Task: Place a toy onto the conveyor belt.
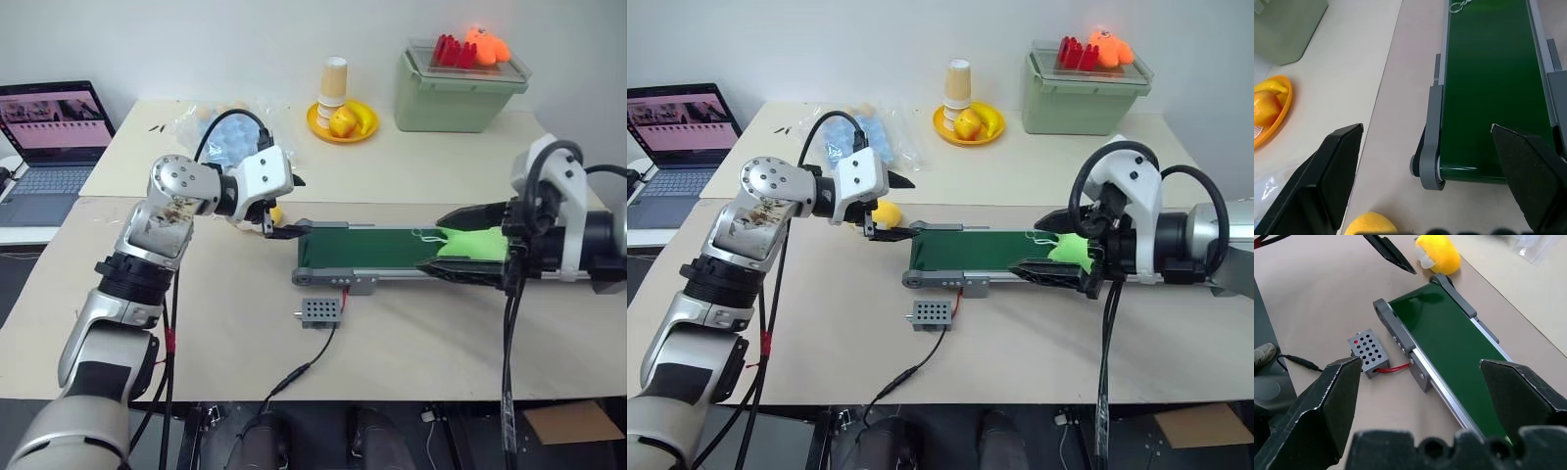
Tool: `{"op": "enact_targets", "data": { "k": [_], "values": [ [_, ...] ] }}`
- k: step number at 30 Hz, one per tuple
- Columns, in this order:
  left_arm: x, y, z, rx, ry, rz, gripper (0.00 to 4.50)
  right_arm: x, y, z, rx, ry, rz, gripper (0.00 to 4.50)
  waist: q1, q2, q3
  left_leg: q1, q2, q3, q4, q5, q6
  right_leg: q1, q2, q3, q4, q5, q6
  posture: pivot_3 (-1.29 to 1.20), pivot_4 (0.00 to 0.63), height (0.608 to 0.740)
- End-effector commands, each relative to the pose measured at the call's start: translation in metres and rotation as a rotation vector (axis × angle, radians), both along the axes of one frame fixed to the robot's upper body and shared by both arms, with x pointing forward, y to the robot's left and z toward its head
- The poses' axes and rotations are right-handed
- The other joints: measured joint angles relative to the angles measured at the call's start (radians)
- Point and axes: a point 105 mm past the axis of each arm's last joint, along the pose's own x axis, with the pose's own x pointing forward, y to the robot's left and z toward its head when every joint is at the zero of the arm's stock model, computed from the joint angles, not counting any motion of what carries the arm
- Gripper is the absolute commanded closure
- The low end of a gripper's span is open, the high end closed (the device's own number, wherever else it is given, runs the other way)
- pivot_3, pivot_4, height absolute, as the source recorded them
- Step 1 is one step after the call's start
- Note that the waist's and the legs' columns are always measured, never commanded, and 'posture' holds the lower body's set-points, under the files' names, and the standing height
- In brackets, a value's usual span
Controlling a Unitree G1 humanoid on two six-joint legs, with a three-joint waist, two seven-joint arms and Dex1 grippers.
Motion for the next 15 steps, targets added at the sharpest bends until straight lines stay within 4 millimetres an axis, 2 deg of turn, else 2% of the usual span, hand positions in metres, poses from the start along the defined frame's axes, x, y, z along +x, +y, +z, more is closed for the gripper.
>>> {"op": "enact_targets", "data": {
  "k": [1,6,12,15],
  "values": [
    [-0.003,-0.001,0.015,-0.015,-0.054,-0.014,0.03,0.0,0.001,0.013,0.002,-0.069,0.007,0.0,0.0,0.0,0.0,0.0,0.0,0.0,0.0,0.0,0.0,0.0,0.0,0.0,0.0,0.0,0.0,0.0,0.15,0.734],
    [0.009,0.013,0.019,-0.028,-0.064,0.072,0.03,0.006,-0.002,0.014,0.009,-0.089,-0.021,0.0,0.0,0.0,0.0,0.0,0.0,0.0,0.0,0.0,0.0,0.0,0.0,0.0,0.0,0.0,0.0,0.0,0.15,0.734],
    [0.053,0.068,0.017,-0.091,-0.039,0.439,0.03,0.009,0.0,0.014,0.013,-0.095,-0.022,0.0,-0.002,0.0,0.0,0.0,0.0,0.0,0.0,0.0,0.0,0.0,0.0,0.0,0.0,0.0,0.0,0.0,0.15,0.734],
    [0.064,0.084,0.014,-0.148,-0.005,0.554,0.03,0.01,0.001,0.014,0.013,-0.1,-0.025,0.0,-0.002,0.0,0.0,0.0,0.0,0.001,0.0,0.0,0.0,0.0,0.0,0.0,0.001,0.001,0.001,0.0,0.15,0.734]
  ]
}}
